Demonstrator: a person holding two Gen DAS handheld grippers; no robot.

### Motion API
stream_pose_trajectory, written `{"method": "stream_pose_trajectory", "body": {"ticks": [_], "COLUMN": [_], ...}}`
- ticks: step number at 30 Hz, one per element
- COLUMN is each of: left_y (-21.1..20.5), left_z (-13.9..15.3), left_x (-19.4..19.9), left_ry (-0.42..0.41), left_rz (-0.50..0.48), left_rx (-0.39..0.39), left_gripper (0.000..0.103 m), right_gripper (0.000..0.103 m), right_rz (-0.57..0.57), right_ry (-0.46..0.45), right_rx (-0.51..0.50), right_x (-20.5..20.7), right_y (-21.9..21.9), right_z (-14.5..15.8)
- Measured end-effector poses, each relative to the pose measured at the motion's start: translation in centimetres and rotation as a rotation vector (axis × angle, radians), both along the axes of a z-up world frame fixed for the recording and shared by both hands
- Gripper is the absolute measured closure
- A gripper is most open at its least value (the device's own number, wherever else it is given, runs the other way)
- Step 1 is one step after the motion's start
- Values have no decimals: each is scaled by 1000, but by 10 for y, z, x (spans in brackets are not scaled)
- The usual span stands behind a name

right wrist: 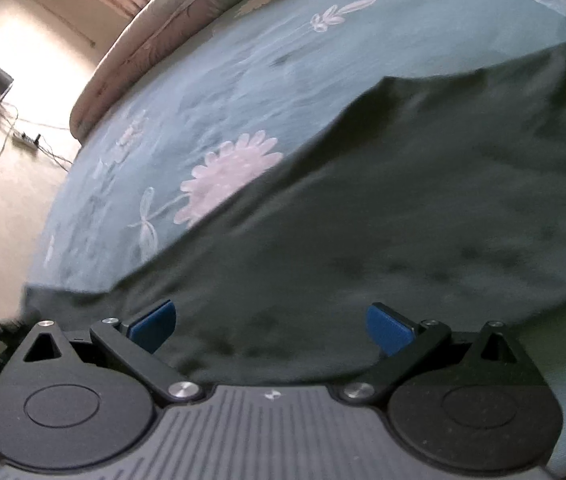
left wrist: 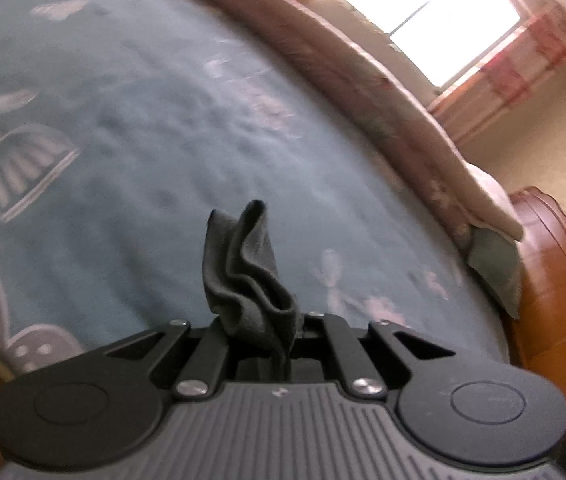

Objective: Fold clothes
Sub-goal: 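Lift the leg end with the left gripper and fold it over the sweatpants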

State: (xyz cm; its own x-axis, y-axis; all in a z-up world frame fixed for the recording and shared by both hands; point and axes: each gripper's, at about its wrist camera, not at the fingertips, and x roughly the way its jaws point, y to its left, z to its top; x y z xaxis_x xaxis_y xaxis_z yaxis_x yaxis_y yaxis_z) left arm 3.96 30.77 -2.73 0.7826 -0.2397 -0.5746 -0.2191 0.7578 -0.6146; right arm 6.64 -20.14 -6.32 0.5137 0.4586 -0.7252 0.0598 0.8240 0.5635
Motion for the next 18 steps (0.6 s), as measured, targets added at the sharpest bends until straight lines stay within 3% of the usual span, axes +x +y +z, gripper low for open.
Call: {"method": "stream_pose_trajectory", "body": {"ticks": [13, 18], "left_y": [-74, -101], "left_z": [52, 56], "left_x": [25, 32], "left_ry": [-69, -67], "left_rz": [-178, -233], "left_rx": [30, 27], "left_gripper": [99, 99], "right_gripper": [0, 0], "right_rz": [-33, -38], "right_ry": [-19, -22], "right_rx": [40, 46], "right_x": [-14, -17], "right_y": [-22, -25], "right_z": [5, 7]}}
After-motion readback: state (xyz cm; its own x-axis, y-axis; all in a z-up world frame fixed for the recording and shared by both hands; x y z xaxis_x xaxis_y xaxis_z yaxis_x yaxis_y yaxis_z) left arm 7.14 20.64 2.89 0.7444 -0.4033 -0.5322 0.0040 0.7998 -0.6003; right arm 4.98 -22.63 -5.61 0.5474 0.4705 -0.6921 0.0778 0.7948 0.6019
